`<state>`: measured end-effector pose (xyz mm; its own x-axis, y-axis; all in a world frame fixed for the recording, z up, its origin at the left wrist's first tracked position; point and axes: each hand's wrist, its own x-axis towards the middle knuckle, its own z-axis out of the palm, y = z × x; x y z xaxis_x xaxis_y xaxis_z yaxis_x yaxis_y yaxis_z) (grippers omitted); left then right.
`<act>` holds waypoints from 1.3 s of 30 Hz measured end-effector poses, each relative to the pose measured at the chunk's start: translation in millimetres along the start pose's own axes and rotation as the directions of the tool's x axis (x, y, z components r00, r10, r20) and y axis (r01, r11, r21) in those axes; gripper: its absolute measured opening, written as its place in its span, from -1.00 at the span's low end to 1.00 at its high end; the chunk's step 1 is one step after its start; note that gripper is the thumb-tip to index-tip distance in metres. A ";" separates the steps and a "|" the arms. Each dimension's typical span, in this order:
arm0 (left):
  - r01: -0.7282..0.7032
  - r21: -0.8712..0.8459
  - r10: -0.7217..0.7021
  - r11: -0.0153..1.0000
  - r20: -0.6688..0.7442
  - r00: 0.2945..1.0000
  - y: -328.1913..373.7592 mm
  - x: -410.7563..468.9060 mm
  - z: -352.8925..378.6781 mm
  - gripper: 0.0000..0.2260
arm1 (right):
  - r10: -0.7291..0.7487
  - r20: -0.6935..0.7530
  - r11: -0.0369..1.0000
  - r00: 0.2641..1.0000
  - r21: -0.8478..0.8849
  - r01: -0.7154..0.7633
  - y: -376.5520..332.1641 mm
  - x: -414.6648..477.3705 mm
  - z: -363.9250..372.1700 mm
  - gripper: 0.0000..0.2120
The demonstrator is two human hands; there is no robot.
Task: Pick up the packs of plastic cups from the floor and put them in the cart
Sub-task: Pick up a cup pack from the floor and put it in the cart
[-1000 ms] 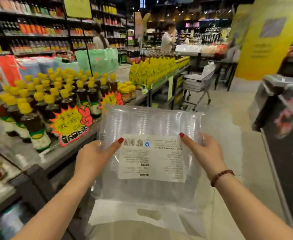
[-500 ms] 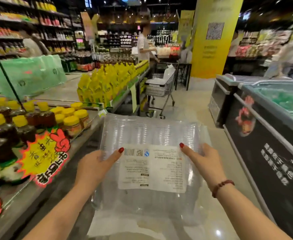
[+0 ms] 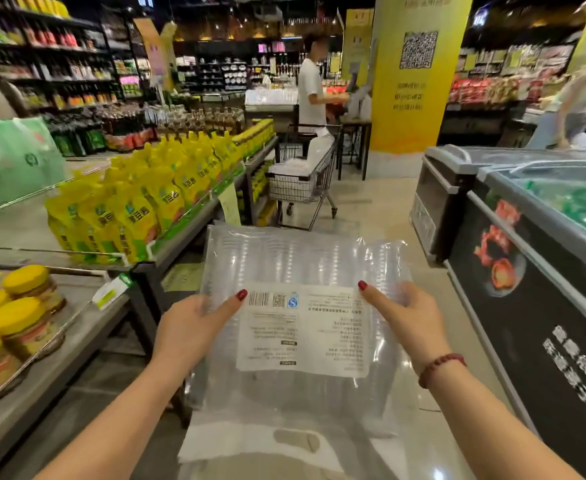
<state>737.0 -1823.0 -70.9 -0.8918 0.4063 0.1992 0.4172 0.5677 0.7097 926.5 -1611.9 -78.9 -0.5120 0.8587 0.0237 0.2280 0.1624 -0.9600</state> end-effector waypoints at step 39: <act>0.139 -0.260 -0.132 0.956 0.042 0.990 123.4 743.6 379.4 -0.49 | -0.020 0.018 1.000 1.000 -0.007 0.020 -6.1 848.7 145.0 -0.57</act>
<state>191.8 -1179.1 -91.6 -0.9309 0.3576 0.0748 0.2293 0.4126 0.8816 370.5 -954.6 -93.4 -0.5312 0.8464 0.0374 0.2240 0.1829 -0.9573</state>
